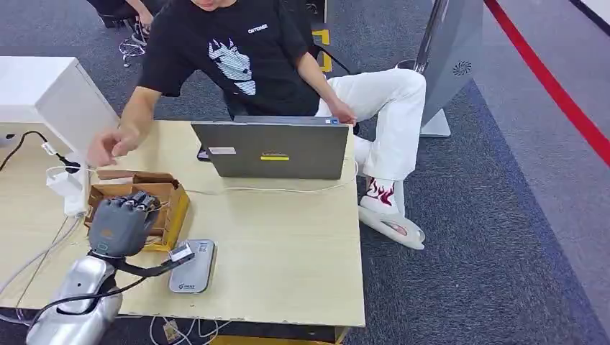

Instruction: Pass the card to the sensor for recognition and then transmit it.

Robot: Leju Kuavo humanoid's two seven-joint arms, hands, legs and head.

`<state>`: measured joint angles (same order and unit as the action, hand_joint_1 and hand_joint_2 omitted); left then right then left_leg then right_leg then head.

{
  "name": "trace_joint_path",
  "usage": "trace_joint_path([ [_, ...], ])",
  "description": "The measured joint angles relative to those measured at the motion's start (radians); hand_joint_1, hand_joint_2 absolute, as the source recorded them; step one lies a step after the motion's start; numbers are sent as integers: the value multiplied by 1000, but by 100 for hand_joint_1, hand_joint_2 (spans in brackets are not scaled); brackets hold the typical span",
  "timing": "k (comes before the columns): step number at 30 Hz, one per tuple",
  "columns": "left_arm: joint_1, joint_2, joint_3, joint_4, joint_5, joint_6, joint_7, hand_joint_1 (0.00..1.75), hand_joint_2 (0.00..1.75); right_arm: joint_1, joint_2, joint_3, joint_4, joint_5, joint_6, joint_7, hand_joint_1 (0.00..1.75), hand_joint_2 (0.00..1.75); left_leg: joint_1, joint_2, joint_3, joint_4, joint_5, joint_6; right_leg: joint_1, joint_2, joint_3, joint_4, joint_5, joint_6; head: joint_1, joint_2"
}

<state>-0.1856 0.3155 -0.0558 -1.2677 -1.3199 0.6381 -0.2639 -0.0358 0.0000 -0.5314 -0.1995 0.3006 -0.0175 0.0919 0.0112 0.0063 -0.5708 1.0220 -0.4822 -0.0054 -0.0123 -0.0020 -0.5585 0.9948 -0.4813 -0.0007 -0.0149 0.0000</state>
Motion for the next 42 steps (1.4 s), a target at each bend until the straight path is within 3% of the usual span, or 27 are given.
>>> trace_joint_path([
  [7, 49, 16, -151, -49, 86, -139, 30, 175, 175, 2, 6, -31, 0, 6, 1, -3, 0, 175, 0, 0, 0, 0, 0, 0, 0, 0, 0, 0, 0, 0, 0, 0],
  [11, 52, 29, -181, -56, 99, -158, 30, 175, 175, 2, 9, -41, 0, 7, 1, -4, 0, 175, 1, 0, 0, 0, 0, 0, 0, 0, 0, 0, 0, 0, 0, 0],
  [20, 33, 84, -219, -37, 149, -339, 48, 175, 175, 2, 10, -64, 0, 32, 11, -8, 0, 175, 1, 0, 0, 0, 0, 0, 0, 0, 0, 0, 0, 0, 0, 0],
  [34, 22, 116, -246, -5, 167, -388, 63, 175, 175, 2, 10, -76, 0, 46, 18, -8, 0, 175, 1, 0, 0, 0, 0, 0, 0, 0, 0, 0, 0, 0, 0, 0],
  [42, 20, 122, -247, -3, 192, -364, 43, 175, 175, 2, 10, -93, 0, 67, 19, -8, 0, 175, 0, 0, 0, 0, 0, 0, 0, 0, 0, 0, 0, 0, 0, 0],
])
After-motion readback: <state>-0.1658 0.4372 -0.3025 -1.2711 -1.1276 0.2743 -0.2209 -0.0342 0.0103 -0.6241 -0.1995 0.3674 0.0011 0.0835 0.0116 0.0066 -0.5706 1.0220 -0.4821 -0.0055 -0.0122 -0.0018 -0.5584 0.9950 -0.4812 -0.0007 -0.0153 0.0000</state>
